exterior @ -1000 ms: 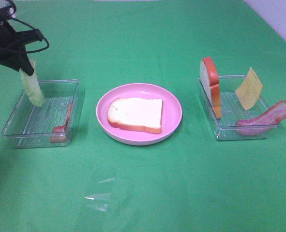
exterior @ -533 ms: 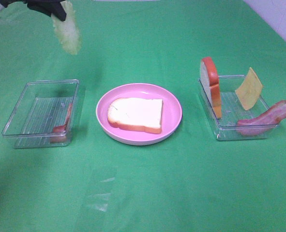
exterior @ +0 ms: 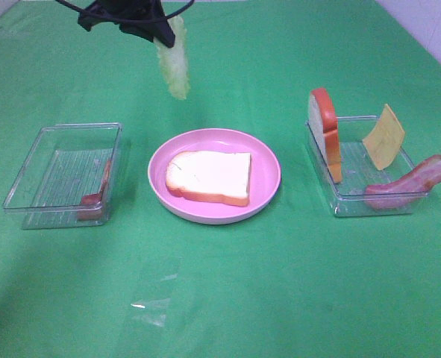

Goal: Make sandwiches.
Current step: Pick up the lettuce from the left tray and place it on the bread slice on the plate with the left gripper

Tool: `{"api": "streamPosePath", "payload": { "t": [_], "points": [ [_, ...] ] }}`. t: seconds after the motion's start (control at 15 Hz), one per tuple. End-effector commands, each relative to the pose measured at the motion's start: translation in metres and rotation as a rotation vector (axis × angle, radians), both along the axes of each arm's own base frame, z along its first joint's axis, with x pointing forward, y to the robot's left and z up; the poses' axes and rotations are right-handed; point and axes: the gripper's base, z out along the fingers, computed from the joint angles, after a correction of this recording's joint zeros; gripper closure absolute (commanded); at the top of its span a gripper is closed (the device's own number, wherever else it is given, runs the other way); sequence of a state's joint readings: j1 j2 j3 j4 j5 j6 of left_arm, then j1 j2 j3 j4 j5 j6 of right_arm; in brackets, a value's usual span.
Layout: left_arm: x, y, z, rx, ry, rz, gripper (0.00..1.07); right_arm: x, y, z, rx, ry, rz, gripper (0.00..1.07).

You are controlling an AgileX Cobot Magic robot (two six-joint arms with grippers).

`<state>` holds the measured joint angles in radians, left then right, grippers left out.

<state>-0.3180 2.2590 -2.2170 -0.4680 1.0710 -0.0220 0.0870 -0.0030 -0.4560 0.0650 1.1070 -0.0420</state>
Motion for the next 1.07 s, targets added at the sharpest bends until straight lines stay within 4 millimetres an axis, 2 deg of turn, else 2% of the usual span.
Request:
{"api": "streamPosePath", "payload": {
  "t": [0.07, 0.4, 0.6, 0.67, 1.07],
  "points": [
    [-0.007, -0.032, -0.011, -0.071, 0.033, -0.042, 1.07, -0.003, -0.001, -0.001, -0.001, -0.026, -0.015, 0.14],
    [-0.021, -0.086, -0.051, -0.091, 0.107, -0.124, 1.07, -0.003, -0.001, -0.001, -0.001, -0.026, -0.015, 0.14],
    [-0.029, -0.107, -0.075, -0.083, 0.156, -0.159, 1.07, -0.003, -0.001, -0.001, -0.001, -0.026, -0.015, 0.14],
    [-0.030, -0.108, -0.084, -0.059, 0.176, -0.170, 1.07, -0.003, -0.001, -0.001, -0.001, -0.026, -0.015, 0.14],
    [-0.037, -0.097, -0.098, 0.109, 0.263, -0.200, 1.07, -0.003, -0.001, -0.001, -0.001, -0.026, -0.015, 0.14]
  ]
}}
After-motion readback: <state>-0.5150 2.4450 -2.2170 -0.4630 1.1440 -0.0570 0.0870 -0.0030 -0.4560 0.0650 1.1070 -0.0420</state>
